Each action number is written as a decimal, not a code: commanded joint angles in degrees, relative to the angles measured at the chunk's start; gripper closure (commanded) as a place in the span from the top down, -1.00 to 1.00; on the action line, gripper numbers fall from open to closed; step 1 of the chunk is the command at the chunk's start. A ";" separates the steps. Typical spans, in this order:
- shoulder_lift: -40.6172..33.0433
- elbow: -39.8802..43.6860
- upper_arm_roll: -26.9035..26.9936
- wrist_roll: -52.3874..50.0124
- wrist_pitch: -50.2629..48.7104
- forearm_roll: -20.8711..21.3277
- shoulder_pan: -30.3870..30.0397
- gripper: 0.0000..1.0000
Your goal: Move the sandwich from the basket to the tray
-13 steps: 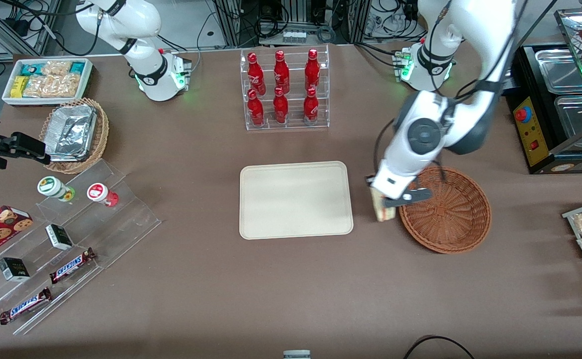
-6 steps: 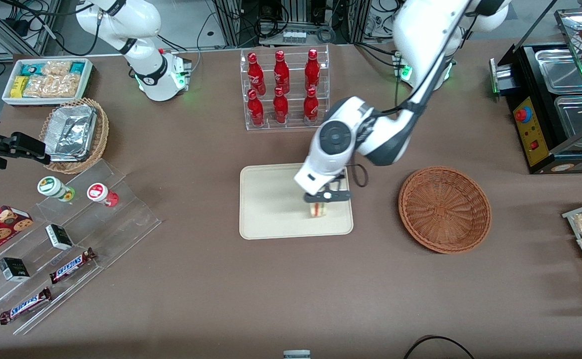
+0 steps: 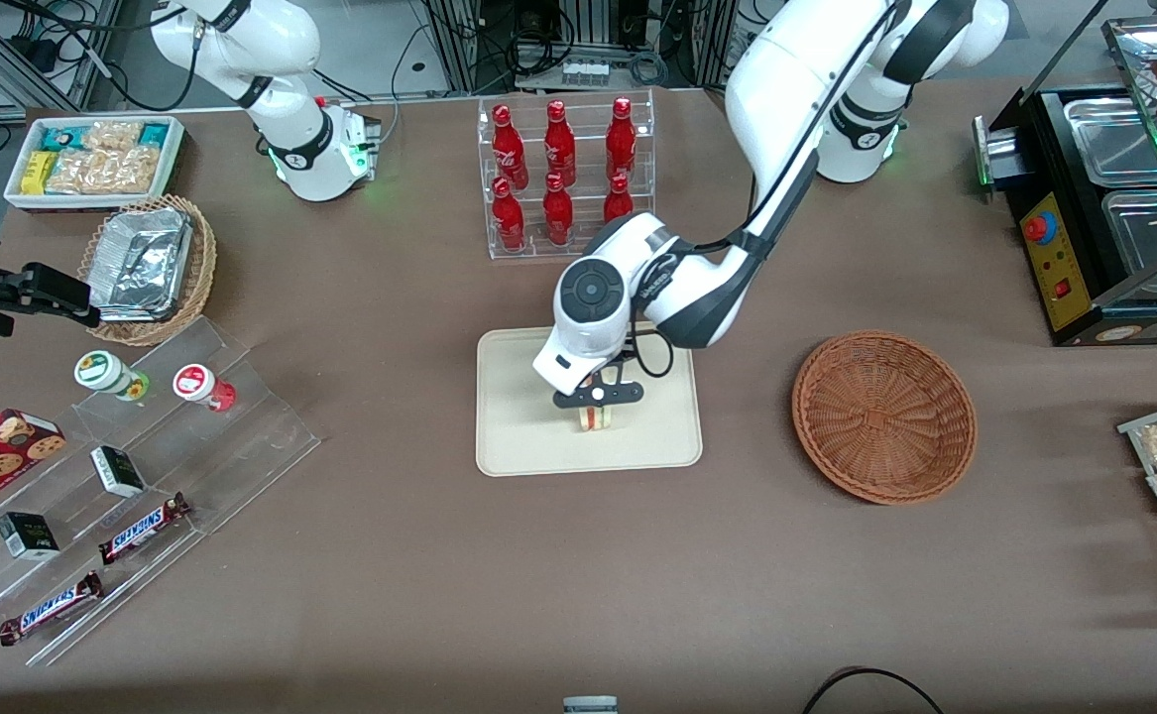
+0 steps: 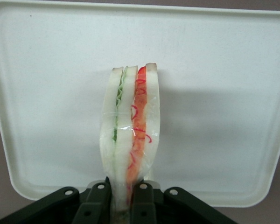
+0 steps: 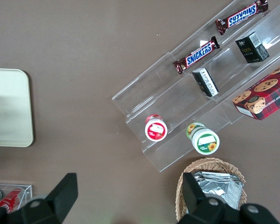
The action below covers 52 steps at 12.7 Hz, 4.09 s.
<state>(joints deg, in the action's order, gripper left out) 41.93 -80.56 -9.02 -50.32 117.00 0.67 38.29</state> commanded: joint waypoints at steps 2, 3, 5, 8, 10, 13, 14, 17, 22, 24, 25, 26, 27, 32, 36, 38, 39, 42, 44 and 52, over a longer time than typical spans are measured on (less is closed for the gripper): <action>2.80 3.91 0.85 -2.59 -1.42 3.37 1.35 -1.00; 2.81 3.92 0.85 -2.76 -1.42 3.46 1.52 -1.00; 2.89 3.92 0.94 -3.37 -1.25 4.16 1.61 -1.00; 3.16 3.65 1.02 -5.74 0.94 4.43 1.61 -1.00; 3.42 3.56 1.02 -7.24 1.39 5.65 1.70 -1.00; 4.38 3.39 1.02 -7.42 3.49 5.75 1.70 -0.46; 4.74 3.39 1.02 -7.42 3.76 5.75 1.70 0.24; 4.13 3.48 1.02 -6.54 3.94 5.66 1.61 1.00; -3.07 3.92 1.02 -2.43 -3.16 4.88 0.73 1.00; -6.32 3.92 0.94 1.00 -5.80 4.52 -1.46 1.00; -7.47 3.92 0.94 3.02 -7.56 4.60 -2.25 1.00; -8.43 3.92 0.94 5.21 -9.31 4.61 -2.78 1.00; -9.40 3.83 0.94 6.54 -10.99 4.52 -4.09 1.00; -15.30 1.10 1.02 16.40 -17.42 2.14 -10.86 1.00; -20.30 -4.24 1.02 17.63 -16.89 2.23 -15.43 1.00; -23.54 -8.02 0.94 22.00 -15.93 2.15 -18.24 1.00; -24.95 -9.43 0.94 23.33 -16.10 2.14 -19.30 1.00; -29.61 -13.91 0.94 31.74 -16.71 2.06 -24.30 1.00; -32.51 -16.90 1.02 36.77 -16.89 2.06 -27.12 1.00; -41.23 -18.07 -1.67 42.06 -28.13 0.74 -34.58 1.00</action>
<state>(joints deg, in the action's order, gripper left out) 2.98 -97.84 -6.73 -9.60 90.89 2.21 8.67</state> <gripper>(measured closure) 0.000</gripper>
